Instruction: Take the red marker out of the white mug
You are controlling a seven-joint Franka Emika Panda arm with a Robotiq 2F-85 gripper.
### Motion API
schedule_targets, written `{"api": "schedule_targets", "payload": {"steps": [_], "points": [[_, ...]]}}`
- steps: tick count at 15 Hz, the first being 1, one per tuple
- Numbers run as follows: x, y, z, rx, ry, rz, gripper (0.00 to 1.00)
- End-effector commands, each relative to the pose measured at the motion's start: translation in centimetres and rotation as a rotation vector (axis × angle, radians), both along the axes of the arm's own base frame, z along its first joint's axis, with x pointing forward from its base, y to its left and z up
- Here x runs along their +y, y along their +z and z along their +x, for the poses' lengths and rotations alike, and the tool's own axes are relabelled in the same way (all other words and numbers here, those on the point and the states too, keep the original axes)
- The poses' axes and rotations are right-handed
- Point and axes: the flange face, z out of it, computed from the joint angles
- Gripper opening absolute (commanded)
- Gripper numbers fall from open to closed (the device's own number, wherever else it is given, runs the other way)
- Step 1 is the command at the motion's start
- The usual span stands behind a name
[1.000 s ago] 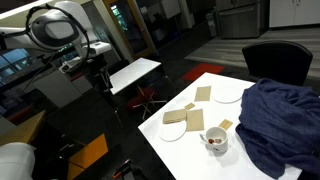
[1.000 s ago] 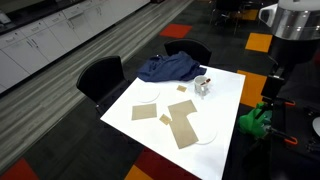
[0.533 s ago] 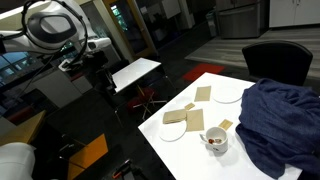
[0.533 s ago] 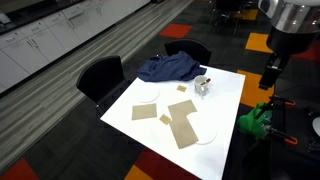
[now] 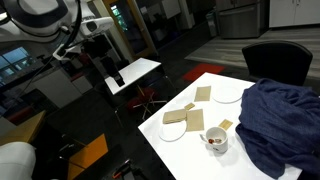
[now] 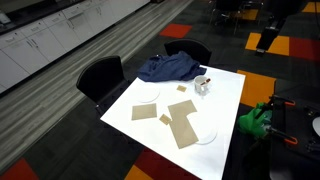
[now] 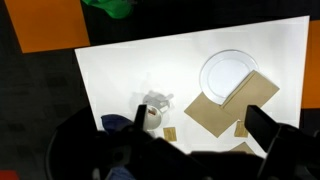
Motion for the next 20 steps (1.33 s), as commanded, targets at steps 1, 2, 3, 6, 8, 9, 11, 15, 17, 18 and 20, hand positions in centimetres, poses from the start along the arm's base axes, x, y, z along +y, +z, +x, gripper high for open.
{"api": "schedule_targets", "payload": {"steps": [1, 2, 3, 6, 8, 9, 11, 15, 17, 18, 20], "points": [[-4.0, 1.1, 1.6, -0.001, 0.022, 0.017, 1.0], [-5.1, 0.9, 2.0, 0.004, 0.023, 0.023, 1.0], [-6.2, 0.8, 2.5, 0.008, 0.021, 0.029, 1.0], [-9.0, -0.1, 4.3, 0.023, 0.009, 0.039, 1.0], [-10.5, -0.9, 5.9, 0.026, 0.001, 0.049, 1.0], [-11.1, -1.3, 6.7, 0.026, -0.006, 0.048, 1.0], [-12.0, -2.0, 8.3, 0.03, -0.01, 0.055, 1.0], [-13.1, -3.7, 11.1, 0.05, -0.019, 0.059, 1.0], [-13.5, -4.5, 12.1, 0.069, -0.015, 0.067, 1.0], [-13.9, -5.1, 12.4, 0.082, -0.002, 0.076, 1.0], [-14.6, -6.3, 12.8, 0.101, 0.021, 0.081, 1.0]]}}
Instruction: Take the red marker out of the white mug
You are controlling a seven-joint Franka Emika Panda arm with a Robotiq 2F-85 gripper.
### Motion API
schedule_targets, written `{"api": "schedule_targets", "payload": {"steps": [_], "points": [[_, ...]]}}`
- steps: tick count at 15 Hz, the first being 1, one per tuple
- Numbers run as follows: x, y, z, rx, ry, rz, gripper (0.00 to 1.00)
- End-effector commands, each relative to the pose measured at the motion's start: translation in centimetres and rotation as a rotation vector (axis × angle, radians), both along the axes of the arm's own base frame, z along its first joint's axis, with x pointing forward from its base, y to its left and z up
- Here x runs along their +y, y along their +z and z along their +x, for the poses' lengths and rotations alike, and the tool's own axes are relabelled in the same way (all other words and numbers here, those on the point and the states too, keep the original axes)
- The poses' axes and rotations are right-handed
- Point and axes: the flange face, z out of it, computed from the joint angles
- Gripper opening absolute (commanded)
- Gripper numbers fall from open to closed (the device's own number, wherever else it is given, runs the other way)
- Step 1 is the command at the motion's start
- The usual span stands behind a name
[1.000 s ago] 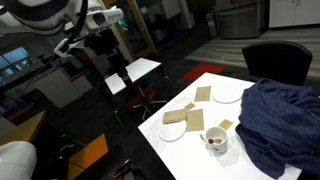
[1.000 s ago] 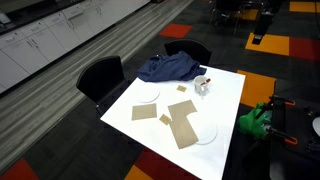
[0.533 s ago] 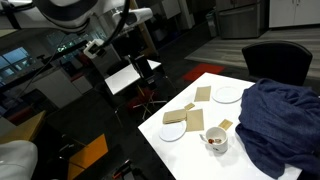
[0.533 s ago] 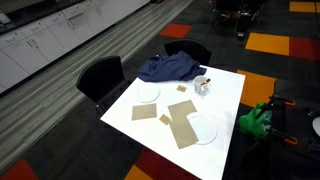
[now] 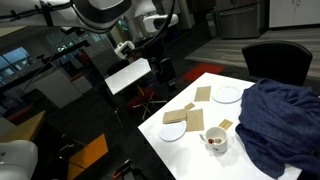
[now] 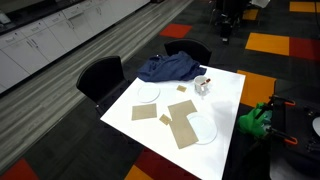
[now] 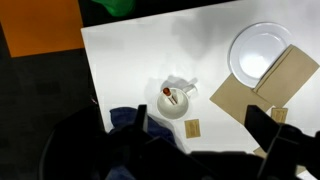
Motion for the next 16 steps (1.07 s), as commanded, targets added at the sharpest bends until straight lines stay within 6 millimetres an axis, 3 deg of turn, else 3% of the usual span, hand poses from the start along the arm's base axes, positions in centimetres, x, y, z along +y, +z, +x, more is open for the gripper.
{"api": "schedule_targets", "payload": {"steps": [1, 16], "points": [[-1.7, -1.3, 1.2, 0.025, 0.054, 0.022, 1.0], [-5.2, -11.9, 1.6, 0.152, 0.175, 0.067, 1.0]]}}
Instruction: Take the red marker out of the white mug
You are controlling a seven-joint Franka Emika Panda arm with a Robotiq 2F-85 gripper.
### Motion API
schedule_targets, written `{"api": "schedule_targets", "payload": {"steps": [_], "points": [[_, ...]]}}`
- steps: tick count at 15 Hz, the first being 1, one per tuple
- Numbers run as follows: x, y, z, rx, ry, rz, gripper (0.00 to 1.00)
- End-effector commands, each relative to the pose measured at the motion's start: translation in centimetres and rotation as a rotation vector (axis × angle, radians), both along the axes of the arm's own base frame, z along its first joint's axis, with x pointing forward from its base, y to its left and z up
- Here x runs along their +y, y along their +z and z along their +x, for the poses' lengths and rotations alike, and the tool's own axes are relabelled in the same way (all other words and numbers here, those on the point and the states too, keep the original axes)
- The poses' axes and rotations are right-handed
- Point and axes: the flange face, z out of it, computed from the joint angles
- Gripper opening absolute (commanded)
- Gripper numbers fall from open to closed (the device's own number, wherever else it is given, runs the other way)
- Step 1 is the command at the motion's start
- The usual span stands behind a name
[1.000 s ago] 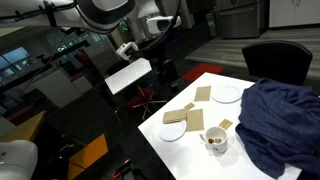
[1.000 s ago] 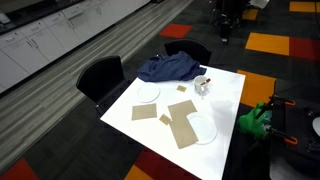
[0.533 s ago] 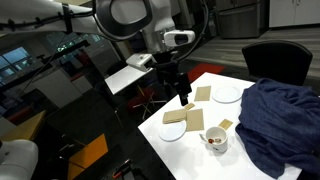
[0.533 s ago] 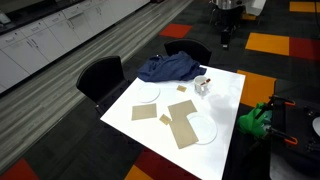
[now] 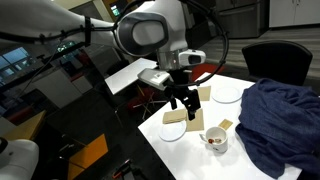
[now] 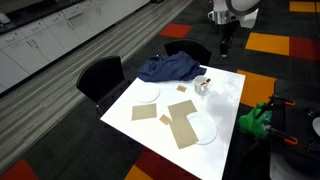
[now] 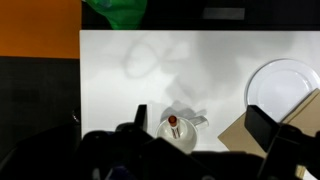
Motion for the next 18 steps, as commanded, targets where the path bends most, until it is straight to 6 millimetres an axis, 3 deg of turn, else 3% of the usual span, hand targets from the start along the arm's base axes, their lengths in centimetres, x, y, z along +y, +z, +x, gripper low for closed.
{"api": "schedule_targets", "payload": {"steps": [1, 2, 4, 9, 18], "points": [[-1.1, -2.5, -0.3, -0.015, 0.014, 0.016, 1.0], [-0.4, -1.5, 0.1, 0.004, 0.002, 0.002, 1.0], [-0.5, -2.3, 0.0, 0.014, 0.0, 0.002, 1.0], [-0.4, -2.1, 0.2, -0.004, 0.003, 0.007, 1.0], [-1.2, -8.2, 4.4, 0.002, 0.016, -0.014, 1.0]]}}
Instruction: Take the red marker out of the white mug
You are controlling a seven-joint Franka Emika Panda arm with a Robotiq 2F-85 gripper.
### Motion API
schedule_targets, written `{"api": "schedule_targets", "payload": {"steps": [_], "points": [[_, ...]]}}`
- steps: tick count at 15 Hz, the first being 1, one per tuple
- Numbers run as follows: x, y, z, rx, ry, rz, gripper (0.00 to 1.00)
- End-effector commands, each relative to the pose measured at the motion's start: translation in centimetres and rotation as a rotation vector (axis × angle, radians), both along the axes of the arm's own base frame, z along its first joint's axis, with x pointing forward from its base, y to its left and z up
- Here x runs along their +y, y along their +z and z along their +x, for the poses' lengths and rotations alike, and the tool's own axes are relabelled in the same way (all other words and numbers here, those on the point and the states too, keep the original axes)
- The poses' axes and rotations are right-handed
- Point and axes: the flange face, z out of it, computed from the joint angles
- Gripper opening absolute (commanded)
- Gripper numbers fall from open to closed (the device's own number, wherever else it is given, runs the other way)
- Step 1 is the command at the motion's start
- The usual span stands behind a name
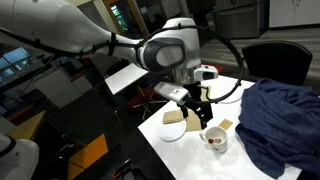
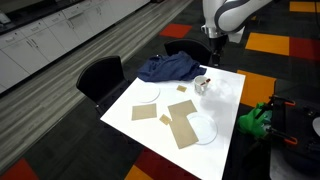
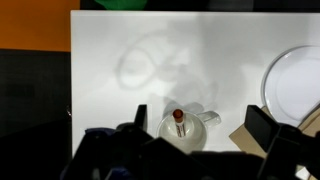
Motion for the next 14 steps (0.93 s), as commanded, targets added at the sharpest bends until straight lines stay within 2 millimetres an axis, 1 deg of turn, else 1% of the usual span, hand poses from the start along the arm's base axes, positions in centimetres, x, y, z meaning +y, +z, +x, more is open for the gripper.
{"api": "schedule_targets", "payload": {"steps": [1, 2, 3, 4, 5, 6, 8, 9, 10, 11, 12, 13, 14], "points": [[-0.8, -2.5, 2.1, 0.017, 0.01, 0.001, 1.0], [-0.9, -3.2, 2.4, 0.027, 0.019, 0.008, 0.93], [-1.0, -4.0, 2.7, 0.041, 0.027, 0.009, 0.83], [-1.1, -4.5, 3.0, 0.05, 0.036, 0.007, 0.78], [-1.2, -5.4, 3.3, 0.053, 0.046, 0.003, 0.8], [-1.3, -5.9, 3.6, 0.06, 0.055, 0.003, 0.73], [-1.6, -7.2, 4.2, 0.07, 0.072, 0.011, 0.73], [-1.7, -7.6, 4.5, 0.076, 0.086, 0.015, 0.68], [-1.8, -8.2, 4.8, 0.082, 0.1, 0.021, 0.71], [-1.9, -8.8, 5.2, 0.086, 0.114, 0.029, 0.69], [-2.1, -9.2, 5.5, 0.092, 0.125, 0.035, 0.7], [-2.2, -9.8, 5.9, 0.098, 0.138, 0.043, 0.66], [-2.3, -10.3, 6.2, 0.102, 0.149, 0.047, 0.65]]}}
